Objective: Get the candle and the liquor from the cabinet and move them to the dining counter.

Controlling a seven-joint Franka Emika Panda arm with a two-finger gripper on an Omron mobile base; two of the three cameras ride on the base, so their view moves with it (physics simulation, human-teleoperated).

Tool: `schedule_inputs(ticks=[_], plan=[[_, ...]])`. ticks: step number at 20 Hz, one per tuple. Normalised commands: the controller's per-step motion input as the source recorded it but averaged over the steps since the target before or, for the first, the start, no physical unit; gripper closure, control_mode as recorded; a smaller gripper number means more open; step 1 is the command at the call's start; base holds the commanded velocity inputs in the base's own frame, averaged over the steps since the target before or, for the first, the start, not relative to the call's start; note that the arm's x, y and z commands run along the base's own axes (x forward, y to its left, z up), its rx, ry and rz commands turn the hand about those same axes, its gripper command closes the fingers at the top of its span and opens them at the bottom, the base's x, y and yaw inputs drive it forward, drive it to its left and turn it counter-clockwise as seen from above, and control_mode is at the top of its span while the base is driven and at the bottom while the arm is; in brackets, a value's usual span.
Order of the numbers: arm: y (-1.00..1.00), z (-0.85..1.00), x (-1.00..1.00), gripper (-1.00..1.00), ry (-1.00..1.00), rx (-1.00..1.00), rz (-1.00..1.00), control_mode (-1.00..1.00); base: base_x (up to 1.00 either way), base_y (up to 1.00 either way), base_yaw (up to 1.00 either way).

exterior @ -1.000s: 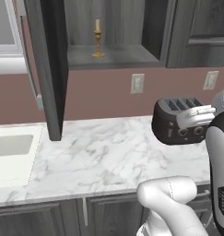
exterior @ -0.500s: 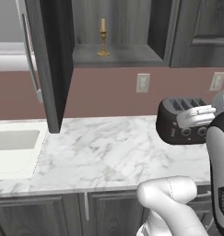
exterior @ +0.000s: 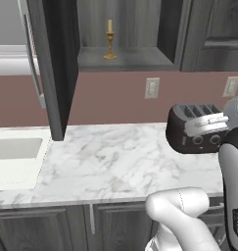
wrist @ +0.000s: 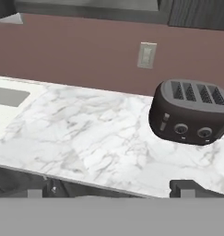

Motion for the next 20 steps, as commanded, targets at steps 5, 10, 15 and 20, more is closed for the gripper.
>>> schedule_inputs(ticks=[5, 10, 15, 20], plan=[[0.2, 0.29, -0.01, -1.0, -0.26, 0.01, 0.01, -1.0, 0.0, 0.0, 0.0], [0.17, 0.43, 0.0, -1.0, -0.2, 0.02, 0.03, -1.0, 0.0, 0.0, 0.0], [0.01, 0.53, 0.0, -1.0, -0.07, 0.04, 0.07, -1.0, 0.0, 0.0, 0.0], [0.0, 0.46, 0.0, -1.0, -0.02, 0.03, 0.1, -1.0, 0.0, 0.0, 0.0]])
